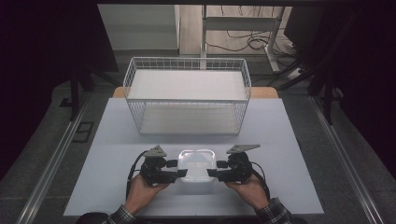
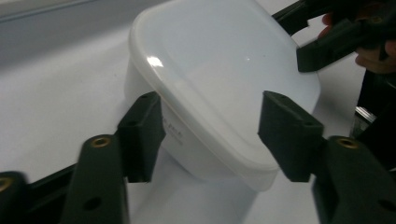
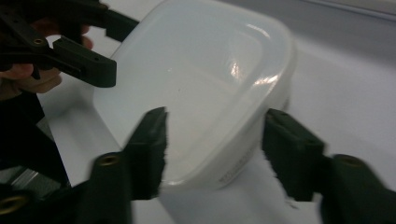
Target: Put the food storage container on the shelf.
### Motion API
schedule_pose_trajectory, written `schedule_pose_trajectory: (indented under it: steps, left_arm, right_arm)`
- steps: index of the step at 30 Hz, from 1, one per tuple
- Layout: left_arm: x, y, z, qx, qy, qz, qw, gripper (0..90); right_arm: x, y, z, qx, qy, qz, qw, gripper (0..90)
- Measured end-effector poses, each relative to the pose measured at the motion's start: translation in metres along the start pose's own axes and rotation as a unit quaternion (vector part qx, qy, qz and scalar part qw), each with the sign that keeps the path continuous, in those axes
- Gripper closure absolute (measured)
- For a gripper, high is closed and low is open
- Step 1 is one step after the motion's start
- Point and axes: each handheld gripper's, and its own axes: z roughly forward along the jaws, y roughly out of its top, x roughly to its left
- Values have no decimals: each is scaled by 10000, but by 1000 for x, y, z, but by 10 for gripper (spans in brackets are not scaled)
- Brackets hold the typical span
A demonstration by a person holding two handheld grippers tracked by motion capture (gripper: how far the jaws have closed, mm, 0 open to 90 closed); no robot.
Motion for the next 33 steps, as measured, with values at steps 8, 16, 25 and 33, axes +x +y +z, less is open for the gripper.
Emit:
schedule_pose_trajectory:
  steps: [8,16,25,33]
  left_arm:
    - [-4,-1,-13,-502,374,86,9980,722]
    - [-4,-1,-17,-742,601,150,9953,793]
    - [4,10,-19,-865,575,26,9946,793]
    - [16,27,-21,-948,665,72,9932,792]
  right_arm:
    - [5,-1,-14,-302,-274,97,9991,745]
    - [9,0,-9,-571,-593,-165,9965,776]
    - [8,12,-11,-855,-634,-228,9941,772]
    - [0,32,-7,-1006,-666,-275,9923,771]
